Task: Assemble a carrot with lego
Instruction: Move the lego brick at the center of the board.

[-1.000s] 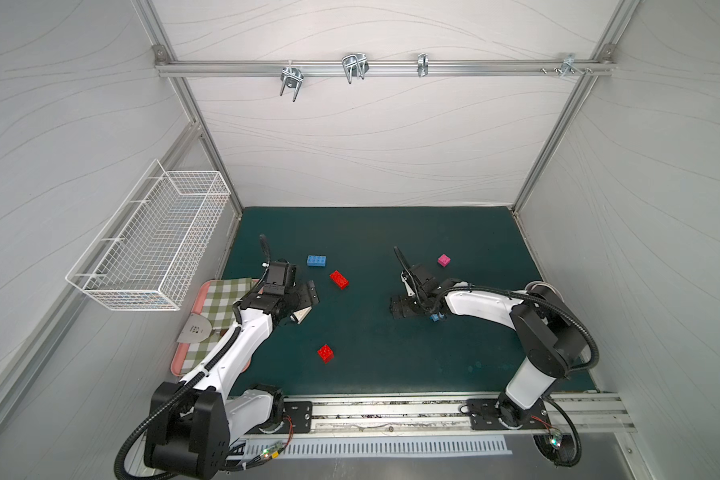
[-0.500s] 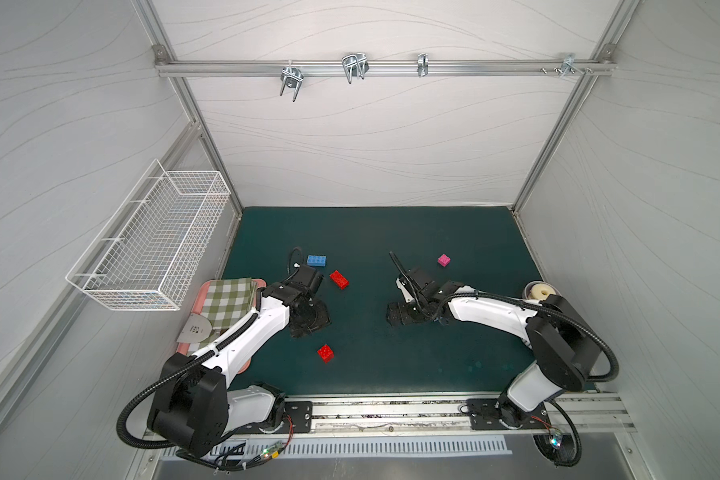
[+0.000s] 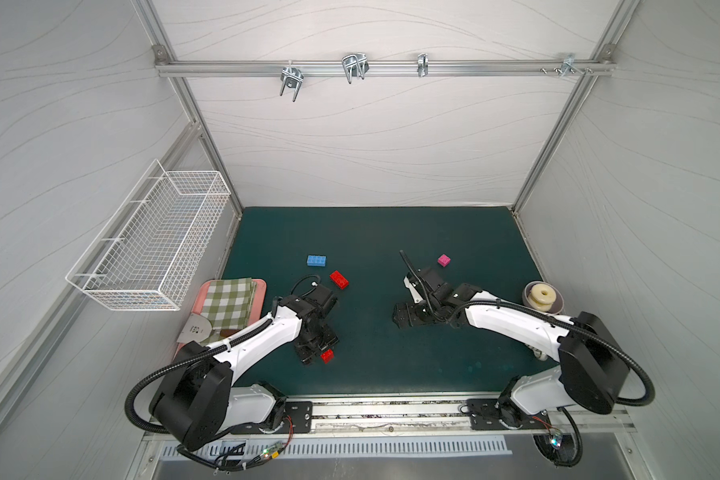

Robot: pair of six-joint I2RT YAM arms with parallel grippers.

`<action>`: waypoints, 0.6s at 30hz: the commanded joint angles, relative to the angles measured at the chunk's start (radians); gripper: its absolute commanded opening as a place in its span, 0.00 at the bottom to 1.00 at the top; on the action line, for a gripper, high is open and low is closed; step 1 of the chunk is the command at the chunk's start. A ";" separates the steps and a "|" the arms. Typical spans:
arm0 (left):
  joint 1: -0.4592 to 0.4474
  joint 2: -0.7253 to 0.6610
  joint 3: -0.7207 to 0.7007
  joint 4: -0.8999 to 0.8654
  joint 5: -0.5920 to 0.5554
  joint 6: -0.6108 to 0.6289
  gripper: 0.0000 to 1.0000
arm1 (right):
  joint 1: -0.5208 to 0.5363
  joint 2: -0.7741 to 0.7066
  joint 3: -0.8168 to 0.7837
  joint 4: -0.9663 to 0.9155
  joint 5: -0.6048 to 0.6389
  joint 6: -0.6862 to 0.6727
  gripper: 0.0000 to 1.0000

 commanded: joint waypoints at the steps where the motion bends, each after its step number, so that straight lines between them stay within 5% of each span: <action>1: -0.015 0.019 0.010 0.019 -0.025 -0.067 0.63 | -0.002 -0.035 -0.024 -0.044 0.014 0.006 0.99; 6: -0.037 0.055 0.037 0.019 -0.038 -0.062 0.54 | -0.015 -0.060 -0.034 -0.052 0.016 0.009 0.99; 11: -0.073 0.136 0.085 0.038 -0.038 -0.036 0.27 | -0.031 -0.071 -0.036 -0.052 0.011 0.003 0.99; 18: -0.176 0.362 0.313 0.063 -0.066 0.084 0.06 | -0.056 -0.133 -0.059 -0.069 0.004 0.004 0.99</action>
